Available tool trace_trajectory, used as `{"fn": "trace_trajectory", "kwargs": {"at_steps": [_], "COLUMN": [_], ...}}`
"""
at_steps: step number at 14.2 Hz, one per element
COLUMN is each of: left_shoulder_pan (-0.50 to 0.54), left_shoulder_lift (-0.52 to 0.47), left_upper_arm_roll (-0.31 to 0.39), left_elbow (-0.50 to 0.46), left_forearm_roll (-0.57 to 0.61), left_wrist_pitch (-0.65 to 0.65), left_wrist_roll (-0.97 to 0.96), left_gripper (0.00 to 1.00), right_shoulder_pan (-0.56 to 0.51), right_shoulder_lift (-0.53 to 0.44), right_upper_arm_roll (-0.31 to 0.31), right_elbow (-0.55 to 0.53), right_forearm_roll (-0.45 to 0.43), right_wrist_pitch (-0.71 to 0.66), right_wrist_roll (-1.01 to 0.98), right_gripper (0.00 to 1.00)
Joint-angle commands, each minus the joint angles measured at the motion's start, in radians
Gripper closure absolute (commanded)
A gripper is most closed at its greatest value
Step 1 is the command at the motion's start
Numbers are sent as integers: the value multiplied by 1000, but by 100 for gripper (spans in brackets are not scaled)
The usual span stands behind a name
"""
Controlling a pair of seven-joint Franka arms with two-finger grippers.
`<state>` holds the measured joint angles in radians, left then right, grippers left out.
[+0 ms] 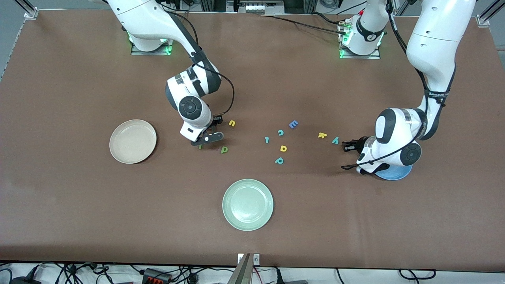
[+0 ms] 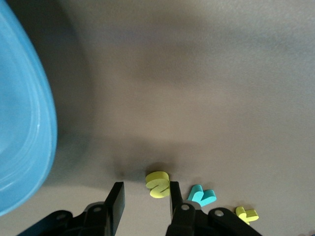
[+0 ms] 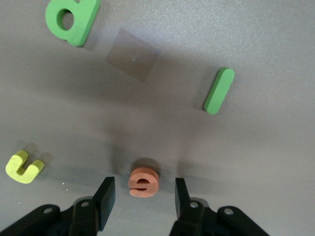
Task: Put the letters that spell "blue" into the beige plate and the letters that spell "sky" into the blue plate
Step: 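Close the right gripper on the orange e while the left gripper grasps the yellow s, then drop the e on the white plate while the left gripper drops s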
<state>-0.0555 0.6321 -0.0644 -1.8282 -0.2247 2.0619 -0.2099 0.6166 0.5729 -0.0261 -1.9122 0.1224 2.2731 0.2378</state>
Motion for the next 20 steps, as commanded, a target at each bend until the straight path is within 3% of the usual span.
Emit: {"fn": "trace_trajectory", "kwargs": {"at_steps": [1, 6, 8, 9, 11, 13, 16, 18, 20], "left_shoulder_pan": [5, 3, 2, -1, 3, 2, 2, 2, -1], "left_shoulder_lift": [3, 17, 20, 20, 26, 27, 27, 23, 6], "left_upper_arm_roll": [-6, -6, -6, -6, -6, -6, -6, -6, 2], "left_elbow": [0, 3, 4, 6, 6, 6, 6, 13, 36], "left_forearm_roll": [-30, -33, -60, -62, -62, -76, -74, -74, -58], "left_wrist_pitch": [4, 6, 6, 6, 6, 6, 4, -2, -43], "left_wrist_roll": [-5, -3, -2, -2, -2, -2, -2, -2, 3], "left_gripper": [55, 58, 66, 73, 83, 84, 88, 92, 92], "right_shoulder_pan": [6, 6, 5, 2, -8, -67, -257, -388, -452], "right_shoulder_lift": [8, 12, 10, 4, -13, -47, -93, -93, -78], "right_upper_arm_roll": [-5, -5, -6, -6, -14, -28, -34, -34, -34], "right_elbow": [-1, 1, 5, 8, 24, 45, 65, 62, 56], "right_forearm_roll": [17, 16, 16, 16, 16, 16, 2, -4, -29], "right_wrist_pitch": [8, 6, 3, 3, -1, -42, -150, -155, -153], "right_wrist_roll": [-8, -8, -9, -12, -26, -46, -161, -263, -290], "right_gripper": [49, 61, 87, 94, 97, 97, 97, 97, 97]}}
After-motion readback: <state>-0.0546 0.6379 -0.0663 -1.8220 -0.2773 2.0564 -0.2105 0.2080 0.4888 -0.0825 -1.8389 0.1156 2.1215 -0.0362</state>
